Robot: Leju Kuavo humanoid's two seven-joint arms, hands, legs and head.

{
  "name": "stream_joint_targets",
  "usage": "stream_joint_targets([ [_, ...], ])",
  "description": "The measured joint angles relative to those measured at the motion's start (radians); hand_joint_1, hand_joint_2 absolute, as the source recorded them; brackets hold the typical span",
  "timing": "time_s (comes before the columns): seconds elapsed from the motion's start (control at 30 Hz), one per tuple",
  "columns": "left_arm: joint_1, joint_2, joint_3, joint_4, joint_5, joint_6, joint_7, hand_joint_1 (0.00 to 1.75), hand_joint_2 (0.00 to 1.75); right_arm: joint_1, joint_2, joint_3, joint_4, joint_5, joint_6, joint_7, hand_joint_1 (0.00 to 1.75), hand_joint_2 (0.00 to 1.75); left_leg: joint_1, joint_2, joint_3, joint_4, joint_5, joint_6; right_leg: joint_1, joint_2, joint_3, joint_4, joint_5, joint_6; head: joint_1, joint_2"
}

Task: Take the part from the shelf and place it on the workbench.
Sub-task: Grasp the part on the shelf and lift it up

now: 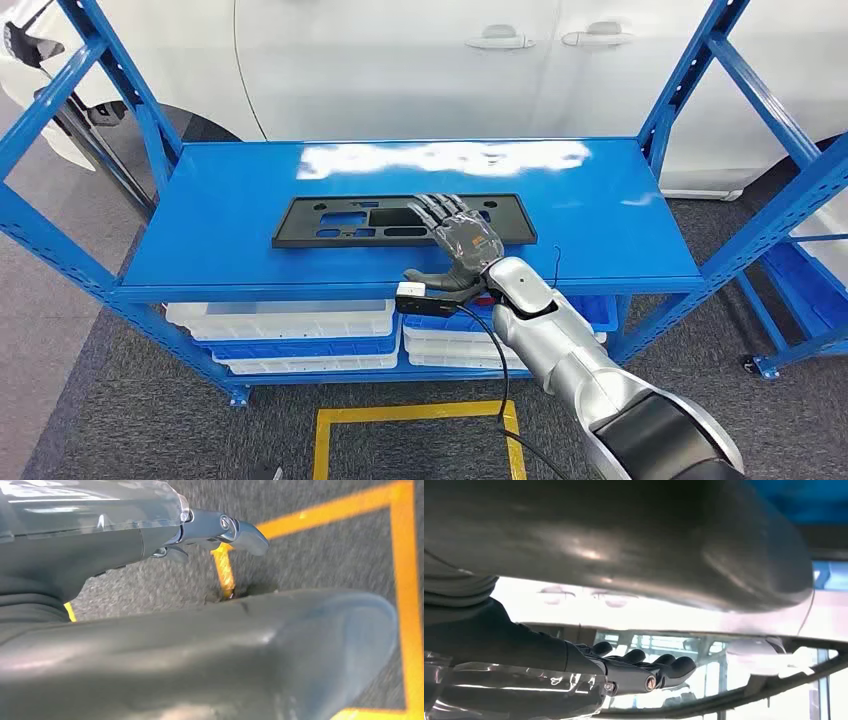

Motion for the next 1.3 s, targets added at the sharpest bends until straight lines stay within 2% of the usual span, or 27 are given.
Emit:
stream_joint_targets([
  [0.13, 0.000, 0.000, 0.006, 0.000, 0.003, 0.000, -0.005, 0.00, 0.00, 0.000, 0.000, 0.006, 0.000, 0.000, 0.000, -0.003, 0.00, 0.00, 0.000, -0.001, 0.002, 0.001, -0.005, 0.003, -0.001, 0.000, -0.071, 0.112, -0.051, 0.004, 0.000, 0.000],
  [0.23, 0.000, 0.000, 0.006, 0.000, 0.003, 0.000, -0.006, 0.00, 0.00, 0.000, 0.000, 0.006, 0.000, 0.000, 0.000, -0.004, 0.00, 0.00, 0.000, -0.001, 0.002, 0.001, -0.005, 0.003, -0.001, 0.000, -0.074, 0.118, -0.053, 0.004, 0.000, 0.000],
  [0.27, 0.001, 0.000, 0.006, 0.000, 0.004, 0.000, -0.008, 0.00, 0.00, 0.001, 0.001, 0.009, 0.000, 0.000, 0.000, -0.004, 0.00, 0.00, 0.000, -0.001, 0.003, 0.002, -0.008, 0.003, -0.001, 0.000, -0.091, 0.132, -0.054, 0.006, 0.000, 0.000],
  [0.3, 0.003, 0.000, 0.007, 0.000, 0.004, -0.001, -0.012, 0.00, 0.00, 0.002, 0.001, 0.014, 0.000, 0.001, 0.000, -0.005, 0.00, 0.00, -0.001, -0.003, 0.005, 0.004, -0.012, 0.002, -0.001, 0.000, -0.101, 0.125, -0.037, 0.006, 0.000, 0.000],
  [0.37, 0.005, 0.000, 0.010, 0.000, 0.003, -0.003, -0.024, 0.00, 0.00, 0.000, 0.003, 0.033, -0.001, 0.002, 0.002, -0.008, 0.00, 0.00, -0.002, -0.006, 0.016, 0.011, -0.030, -0.009, 0.006, 0.000, -0.081, 0.002, 0.045, -0.009, 0.000, 0.000],
  [0.4, 0.005, 0.000, 0.011, 0.000, 0.002, -0.005, -0.029, 0.00, 0.00, -0.003, 0.004, 0.041, -0.003, 0.001, 0.003, -0.009, 0.00, 0.00, -0.003, -0.007, 0.021, 0.017, -0.035, -0.017, 0.009, 0.000, -0.055, -0.072, 0.088, -0.019, 0.000, 0.000],
  [0.43, 0.006, 0.000, 0.012, 0.000, 0.001, -0.007, -0.031, 0.00, 0.00, -0.005, 0.005, 0.049, -0.005, 0.000, 0.004, -0.011, 0.00, 0.00, -0.005, -0.008, 0.025, 0.022, -0.040, -0.025, 0.010, 0.000, -0.034, -0.125, 0.114, -0.030, 0.000, 0.000],
  [0.5, 0.007, 0.001, 0.013, 0.000, -0.002, -0.009, -0.032, 0.00, 0.00, -0.007, 0.005, 0.056, -0.009, -0.002, 0.005, -0.014, 0.00, 0.00, -0.005, -0.006, 0.021, 0.047, -0.054, -0.036, 0.006, -0.001, -0.024, -0.130, 0.122, -0.041, 0.000, 0.000],
  [0.53, 0.006, 0.001, 0.013, 0.000, -0.004, -0.010, -0.032, 0.00, 0.00, -0.008, 0.006, 0.060, -0.010, -0.003, 0.005, -0.015, 0.00, 0.00, -0.003, -0.004, 0.007, 0.077, -0.075, -0.041, 0.004, -0.002, -0.020, -0.132, 0.123, -0.045, 0.000, 0.000],
  [0.63, 0.006, 0.002, 0.013, 0.000, -0.006, -0.011, -0.034, 0.00, 0.00, -0.009, 0.007, 0.070, -0.011, -0.003, 0.006, -0.016, 0.00, 0.00, 0.006, -0.001, -0.080, 0.254, -0.164, -0.056, 0.003, -0.003, -0.019, -0.133, 0.122, -0.050, 0.000, 0.000],
  [0.67, 0.008, 0.002, 0.013, 0.000, -0.007, -0.012, -0.034, 0.00, 0.00, -0.007, 0.007, 0.074, -0.011, -0.003, 0.006, -0.016, 0.00, 0.00, 0.009, -0.001, -0.103, 0.294, -0.177, -0.060, 0.003, -0.003, -0.019, -0.132, 0.122, -0.050, 0.000, 0.000],
  [0.7, 0.009, 0.002, 0.013, 0.000, -0.007, -0.012, -0.034, 0.00, 0.00, -0.006, 0.007, 0.077, -0.011, -0.002, 0.005, -0.016, 0.00, 0.00, 0.011, 0.000, -0.109, 0.300, -0.171, -0.063, 0.002, -0.003, -0.019, -0.132, 0.121, -0.050, 0.000, 0.000],
  [0.73, 0.010, 0.002, 0.013, 0.000, -0.007, -0.012, -0.035, 0.00, 0.00, -0.005, 0.007, 0.081, -0.011, -0.002, 0.005, -0.016, 0.00, 0.44, 0.013, 0.000, -0.096, 0.265, -0.146, -0.065, 0.002, -0.002, -0.018, -0.131, 0.121, -0.049, 0.000, 0.000],
  [0.8, 0.009, 0.002, 0.014, 0.000, -0.008, -0.013, -0.037, 0.00, 0.00, -0.005, 0.007, 0.087, -0.012, -0.002, 0.005, -0.016, 0.00, 1.31, 0.014, 0.001, -0.034, 0.125, -0.075, -0.065, 0.002, -0.002, -0.016, -0.129, 0.119, -0.044, 0.000, 0.000],
  [0.83, 0.008, 0.002, 0.014, 0.000, -0.009, -0.013, -0.038, 0.00, 0.00, -0.006, 0.007, 0.089, -0.012, -0.002, 0.005, -0.016, 0.00, 1.75, 0.013, 0.002, -0.008, 0.066, -0.057, -0.060, 0.002, -0.002, -0.016, -0.128, 0.118, -0.040, 0.000, 0.000],
  [0.87, 0.008, 0.002, 0.014, 0.000, -0.009, -0.013, -0.039, 0.00, 0.00, -0.006, 0.006, 0.091, -0.012, -0.002, 0.005, -0.016, 0.00, 1.75, 0.010, 0.002, 0.007, 0.029, -0.045, -0.053, 0.003, -0.002, -0.018, -0.127, 0.118, -0.034, 0.000, 0.000],
  [0.93, 0.009, 0.002, 0.014, 0.000, -0.009, -0.014, -0.040, 0.00, 0.00, -0.006, 0.006, 0.095, -0.012, -0.002, 0.005, -0.017, 0.00, 1.75, 0.005, 0.001, 0.010, 0.017, -0.043, -0.035, 0.004, -0.002, -0.021, -0.128, 0.119, -0.022, 0.000, 0.000],
  [0.97, 0.011, 0.001, 0.014, 0.000, -0.009, -0.014, -0.040, 0.00, 0.00, -0.006, 0.006, 0.096, -0.012, -0.002, 0.006, -0.017, 0.00, 1.75, 0.007, 0.001, 0.012, 0.016, -0.033, -0.028, 0.003, -0.002, -0.021, -0.126, 0.117, -0.015, 0.000, 0.000],
  [1.03, 0.011, 0.001, 0.014, 0.000, -0.009, -0.014, -0.041, 0.00, 0.00, -0.008, 0.006, 0.098, -0.013, -0.002, 0.008, -0.016, 0.00, 1.75, 0.010, 0.002, 0.014, 0.010, -0.026, -0.015, 0.001, -0.002, -0.037, -0.088, 0.089, -0.005, 0.000, 0.000],
  [1.07, 0.011, 0.001, 0.015, 0.000, -0.009, -0.014, -0.042, 0.00, 0.00, -0.009, 0.006, 0.099, -0.013, -0.002, 0.009, -0.015, 0.00, 1.75, 0.012, 0.002, 0.015, 0.007, -0.024, -0.010, 0.000, -0.002, -0.059, -0.038, 0.059, -0.001, 0.000, 0.000],
  [1.13, 0.011, 0.001, 0.016, 0.000, -0.008, -0.013, -0.042, 0.00, 0.00, -0.008, 0.006, 0.103, -0.013, 0.000, 0.014, -0.012, 0.00, 1.75, 0.010, 0.002, 0.014, 0.007, -0.025, -0.007, 0.000, -0.003, -0.126, 0.103, -0.005, 0.003, 0.000, 0.000],
  [1.17, 0.012, 0.001, 0.018, 0.000, -0.008, -0.013, -0.043, 0.00, 0.00, -0.006, 0.006, 0.107, -0.013, 0.001, 0.017, -0.010, 0.00, 1.75, 0.009, 0.002, 0.013, 0.008, -0.025, -0.006, 0.000, -0.003, -0.153, 0.157, -0.020, 0.004, 0.000, 0.000],
  [1.2, 0.013, 0.001, 0.019, 0.000, -0.008, -0.013, -0.043, 0.00, 0.00, -0.003, 0.006, 0.110, -0.013, 0.002, 0.019, -0.008, 0.00, 1.75, 0.009, 0.001, 0.013, 0.009, -0.026, -0.006, 0.000, -0.003, -0.163, 0.175, -0.017, 0.004, 0.000, 0.000],
  [1.23, 0.014, 0.001, 0.021, 0.000, -0.008, -0.013, -0.043, 0.00, 0.00, -0.002, 0.006, 0.112, -0.013, 0.002, 0.020, -0.007, 0.00, 1.75, 0.009, 0.001, 0.013, 0.010, -0.026, -0.007, 0.000, -0.003, -0.152, 0.151, 0.004, 0.003, 0.000, 0.000],
  [1.3, 0.014, 0.001, 0.023, 0.000, -0.008, -0.013, -0.043, 0.00, 0.00, -0.005, 0.006, 0.113, -0.013, 0.002, 0.020, -0.006, 0.00, 1.75, 0.009, -0.001, 0.014, 0.014, -0.030, -0.011, 0.000, -0.003, -0.084, 0.010, 0.071, -0.004, 0.000, 0.000],
])
